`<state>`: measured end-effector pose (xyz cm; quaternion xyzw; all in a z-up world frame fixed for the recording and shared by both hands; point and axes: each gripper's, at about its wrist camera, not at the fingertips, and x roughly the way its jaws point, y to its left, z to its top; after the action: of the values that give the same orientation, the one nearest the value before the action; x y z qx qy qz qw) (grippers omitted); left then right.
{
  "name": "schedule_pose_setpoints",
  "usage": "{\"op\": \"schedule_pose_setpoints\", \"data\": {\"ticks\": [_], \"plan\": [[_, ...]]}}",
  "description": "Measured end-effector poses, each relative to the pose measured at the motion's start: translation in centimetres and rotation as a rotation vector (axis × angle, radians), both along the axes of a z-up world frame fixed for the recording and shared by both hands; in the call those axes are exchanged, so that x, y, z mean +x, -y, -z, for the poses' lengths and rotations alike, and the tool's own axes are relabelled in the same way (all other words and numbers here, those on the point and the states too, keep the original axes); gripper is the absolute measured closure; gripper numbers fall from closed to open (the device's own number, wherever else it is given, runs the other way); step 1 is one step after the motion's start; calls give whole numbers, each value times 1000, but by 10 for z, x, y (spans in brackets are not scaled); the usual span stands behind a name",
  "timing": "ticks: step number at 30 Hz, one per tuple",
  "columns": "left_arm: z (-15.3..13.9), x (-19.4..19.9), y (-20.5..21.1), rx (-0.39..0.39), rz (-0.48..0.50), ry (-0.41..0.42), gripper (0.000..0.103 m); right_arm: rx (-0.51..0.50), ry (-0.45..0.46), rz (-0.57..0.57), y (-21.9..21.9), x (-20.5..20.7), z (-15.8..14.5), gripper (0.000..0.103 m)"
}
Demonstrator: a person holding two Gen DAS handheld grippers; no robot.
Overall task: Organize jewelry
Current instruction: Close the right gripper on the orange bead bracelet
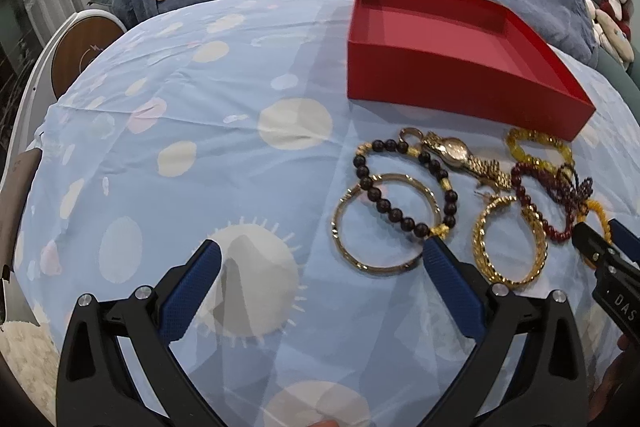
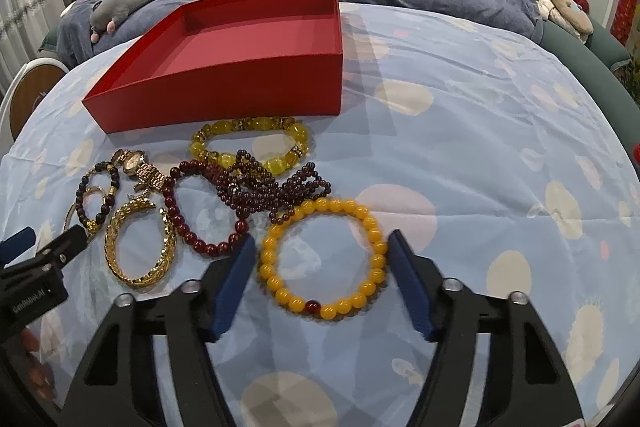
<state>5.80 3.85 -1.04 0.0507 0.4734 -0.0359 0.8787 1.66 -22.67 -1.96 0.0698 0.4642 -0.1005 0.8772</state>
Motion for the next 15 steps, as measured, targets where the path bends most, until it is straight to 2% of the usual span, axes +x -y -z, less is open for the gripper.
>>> {"op": "schedule_pose_setpoints", "data": {"ticks": [3,8,11,15], "plan": [[-1,2,-5,-3,-10,-1,7,1,4,0,1,0,-1,54],[-1,3,-7,-2,-16,-1,7,7,9,-12,2,-1,-2,81],[0,4,-9,1,-18,1,7,12,7,-24,0,-2,-2,89],[-1,7,-16,-1,-26,5,7,29,3,-22,0,-6,-3,89]]}}
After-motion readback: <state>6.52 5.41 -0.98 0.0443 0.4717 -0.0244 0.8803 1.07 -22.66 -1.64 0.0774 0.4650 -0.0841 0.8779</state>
